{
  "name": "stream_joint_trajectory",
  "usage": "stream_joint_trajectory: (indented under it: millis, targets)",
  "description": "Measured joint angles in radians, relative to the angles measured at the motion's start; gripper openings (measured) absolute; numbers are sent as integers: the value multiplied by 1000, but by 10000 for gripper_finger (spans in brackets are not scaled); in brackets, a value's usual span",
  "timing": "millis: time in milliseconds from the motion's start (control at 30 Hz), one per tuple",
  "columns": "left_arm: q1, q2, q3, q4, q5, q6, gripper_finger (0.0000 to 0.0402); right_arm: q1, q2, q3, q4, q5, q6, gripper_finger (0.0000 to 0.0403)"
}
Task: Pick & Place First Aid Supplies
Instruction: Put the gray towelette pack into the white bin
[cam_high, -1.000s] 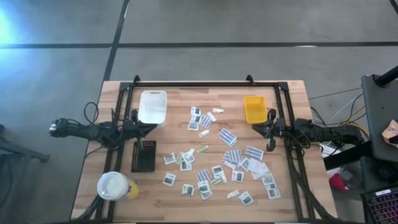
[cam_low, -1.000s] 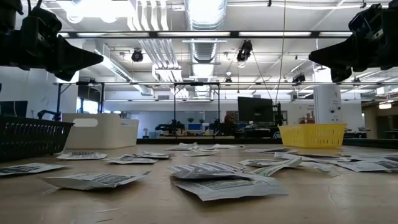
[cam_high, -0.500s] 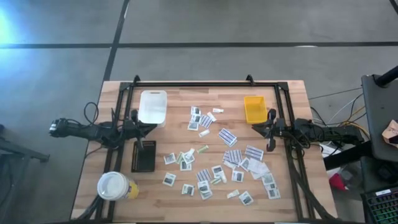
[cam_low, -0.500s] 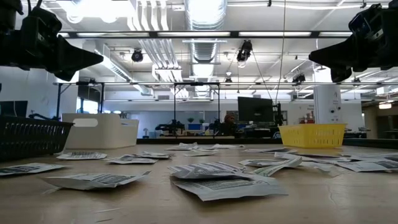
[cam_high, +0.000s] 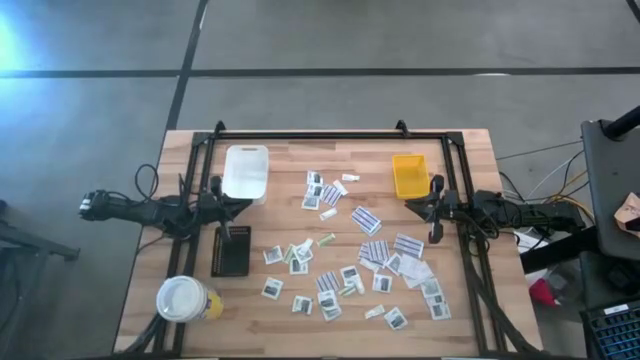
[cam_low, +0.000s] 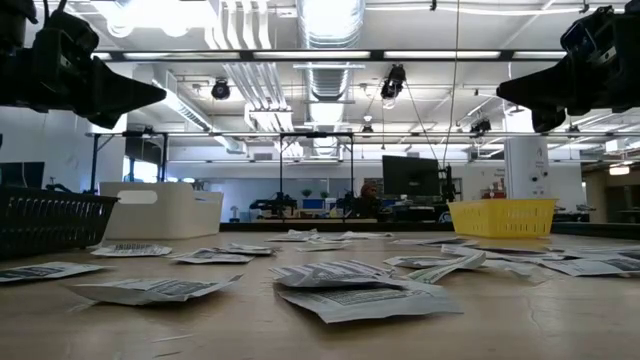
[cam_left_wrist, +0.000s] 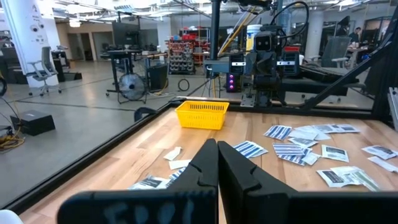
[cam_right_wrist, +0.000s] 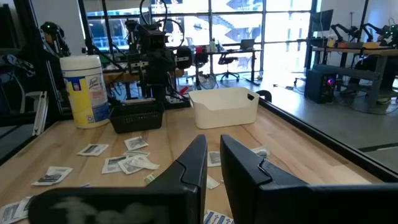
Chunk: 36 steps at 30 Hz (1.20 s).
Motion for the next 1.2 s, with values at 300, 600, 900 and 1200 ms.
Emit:
stream_joint_trajectory:
  millis: [300,600,900,1200]
  targets:
    - [0,-1,0,115,3,31,0,0,0,0,0,0,0,43]
    - [0,0,0,144,54,-31,12,0,0,0,0,0,0,43]
    - [0,1,17,223,38,-118,113,0,0,0,0,0,0,43]
    - [0,130,190,211,14,-64,132,0,0,0,0,0,0,43]
